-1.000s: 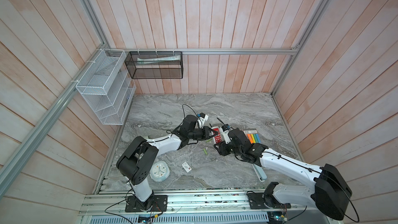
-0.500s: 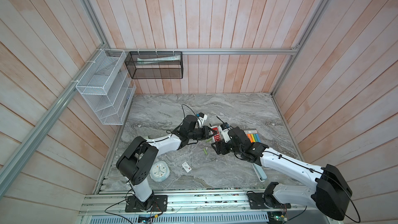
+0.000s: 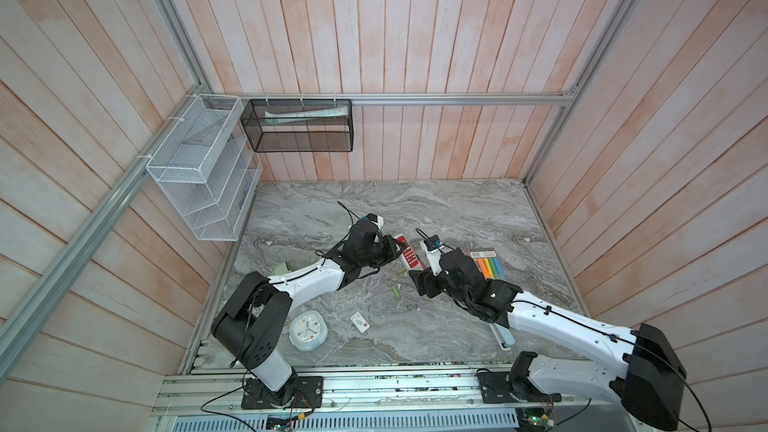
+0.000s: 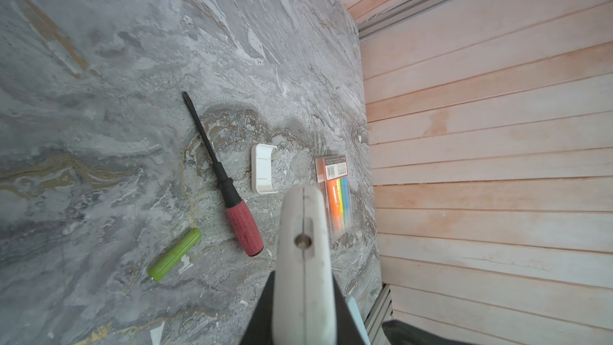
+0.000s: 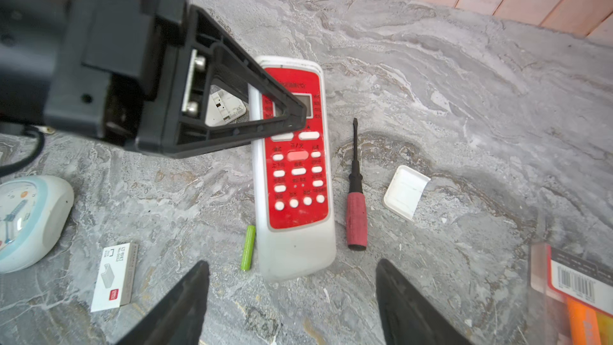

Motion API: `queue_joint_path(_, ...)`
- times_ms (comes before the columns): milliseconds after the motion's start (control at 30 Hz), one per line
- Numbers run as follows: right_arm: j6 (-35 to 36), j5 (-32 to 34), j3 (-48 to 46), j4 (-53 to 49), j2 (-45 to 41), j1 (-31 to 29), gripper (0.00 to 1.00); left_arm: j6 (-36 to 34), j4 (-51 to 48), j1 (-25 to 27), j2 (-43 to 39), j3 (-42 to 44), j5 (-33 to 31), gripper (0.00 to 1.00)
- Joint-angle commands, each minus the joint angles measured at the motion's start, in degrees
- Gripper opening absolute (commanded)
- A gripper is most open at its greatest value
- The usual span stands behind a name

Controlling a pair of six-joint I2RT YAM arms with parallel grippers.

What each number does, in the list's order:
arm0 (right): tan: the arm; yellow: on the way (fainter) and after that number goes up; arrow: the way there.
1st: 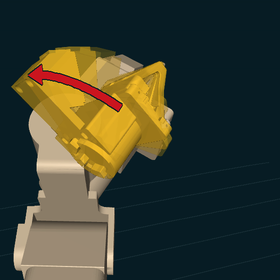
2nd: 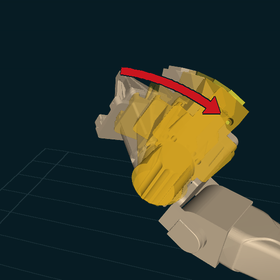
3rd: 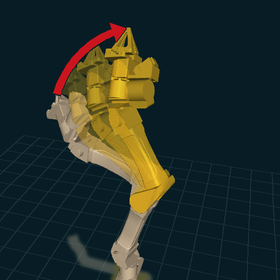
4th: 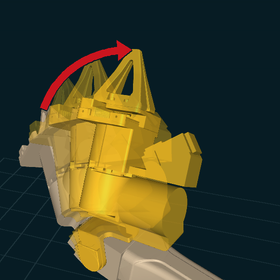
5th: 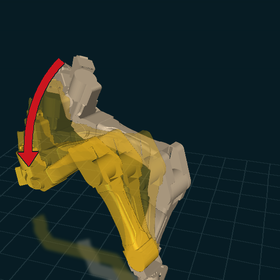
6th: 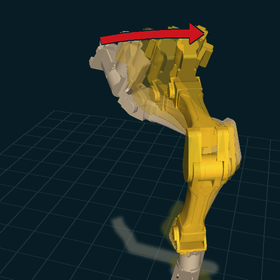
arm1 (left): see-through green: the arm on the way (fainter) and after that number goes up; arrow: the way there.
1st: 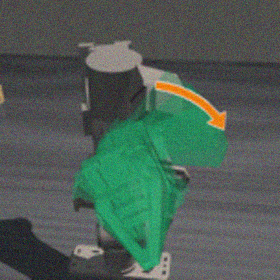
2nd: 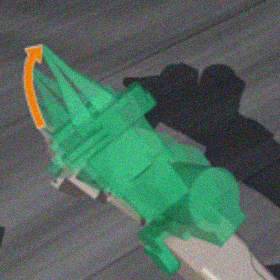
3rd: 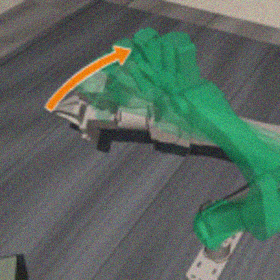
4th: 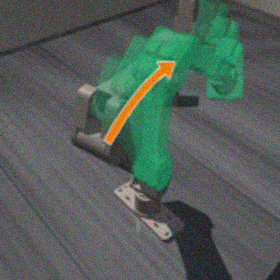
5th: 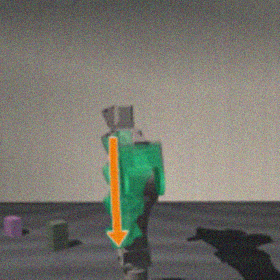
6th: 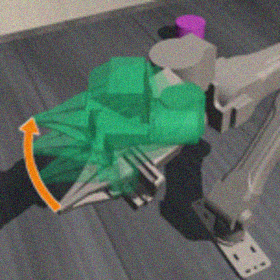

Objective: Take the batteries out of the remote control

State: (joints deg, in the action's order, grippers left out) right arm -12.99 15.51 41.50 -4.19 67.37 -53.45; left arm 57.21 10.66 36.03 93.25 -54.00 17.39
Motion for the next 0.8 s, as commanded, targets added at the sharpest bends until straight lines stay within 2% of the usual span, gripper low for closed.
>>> queue_joint_path(0, 7.4, 14.8, -0.6, 6.1, 2.4, -6.0, 0.78, 5.3, 0.1, 0.2, -2.5, 1.0, -4.6, 0.0)
queue_joint_path(200, 16.5, 28.1, -1.0, 13.9, 7.8, -12.6, 0.74, 7.9, -2.2, 0.2, -4.0, 1.0, -4.7, 0.0)
queue_joint_path(333, 23.0, 33.2, -1.8, 19.8, 9.8, -14.1, 0.7, 7.7, -3.6, 0.2, -5.3, 0.7, -3.5, 0.0)
queue_joint_path(467, 28.9, 33.1, -3.0, 24.4, 10.2, -14.6, 0.71, 6.7, -4.7, 0.2, -6.3, 0.3, -2.4, 0.0)
queue_joint_path(767, 36.3, 32.9, -4.2, 31.3, 12.7, -14.8, 0.71, 5.9, -4.7, 0.2, -7.3, 0.3, 0.1, 0.0)
